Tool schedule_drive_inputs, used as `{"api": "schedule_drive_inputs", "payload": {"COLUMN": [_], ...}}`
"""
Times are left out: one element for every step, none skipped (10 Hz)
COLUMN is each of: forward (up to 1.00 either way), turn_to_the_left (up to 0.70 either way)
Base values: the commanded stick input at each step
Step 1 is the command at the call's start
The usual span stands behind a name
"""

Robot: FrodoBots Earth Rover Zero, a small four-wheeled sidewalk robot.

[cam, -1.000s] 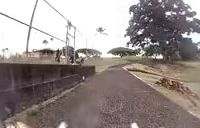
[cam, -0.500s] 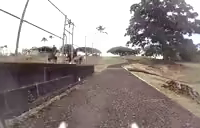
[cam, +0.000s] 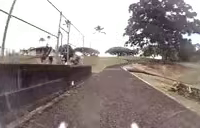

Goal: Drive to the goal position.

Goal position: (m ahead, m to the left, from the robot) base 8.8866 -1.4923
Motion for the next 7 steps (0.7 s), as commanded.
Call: {"api": "schedule_drive_inputs", "payload": {"forward": [0.85,0.85,0.85,0.85,0.85,0.85,0.85], "turn_to_the_left": [0.0,0.0,0.0,-0.21,-0.27,-0.27,-0.27]}}
